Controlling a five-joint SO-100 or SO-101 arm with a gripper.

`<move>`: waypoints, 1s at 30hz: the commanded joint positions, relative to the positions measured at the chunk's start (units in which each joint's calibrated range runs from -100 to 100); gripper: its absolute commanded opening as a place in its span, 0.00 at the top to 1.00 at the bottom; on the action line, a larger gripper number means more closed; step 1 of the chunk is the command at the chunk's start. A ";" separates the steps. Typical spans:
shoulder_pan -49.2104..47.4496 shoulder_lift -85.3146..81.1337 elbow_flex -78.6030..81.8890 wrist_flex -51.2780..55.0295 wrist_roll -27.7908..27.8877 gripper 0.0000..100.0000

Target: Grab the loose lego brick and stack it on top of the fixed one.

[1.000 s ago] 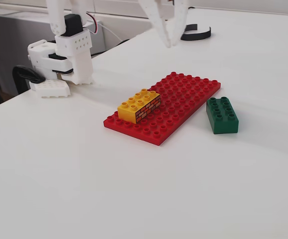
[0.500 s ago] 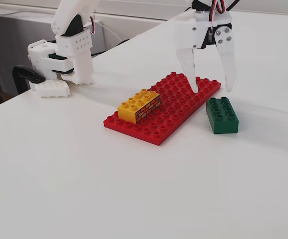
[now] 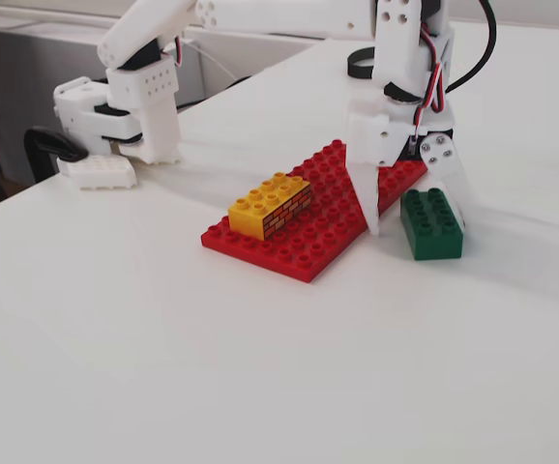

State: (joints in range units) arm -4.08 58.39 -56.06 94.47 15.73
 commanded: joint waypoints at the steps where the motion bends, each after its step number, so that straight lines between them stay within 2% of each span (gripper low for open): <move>1: 0.52 0.72 -1.68 0.15 0.32 0.72; 4: 0.37 0.72 -1.68 0.32 0.53 0.97; 5: 0.52 0.63 -1.68 0.06 0.43 1.00; 10: 0.59 0.12 -1.86 1.54 0.32 0.88; 13: 0.30 -2.67 -6.57 5.53 0.16 0.88; 17: 0.89 -11.99 -8.74 5.53 -4.33 0.88; 20: 0.82 -20.54 -7.47 5.53 -5.64 0.88; 23: 0.96 -30.02 -0.05 5.53 -6.79 0.88; 30: 2.74 -50.51 34.61 5.18 -11.23 0.88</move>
State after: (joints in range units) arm -2.74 17.54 -33.54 98.88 5.33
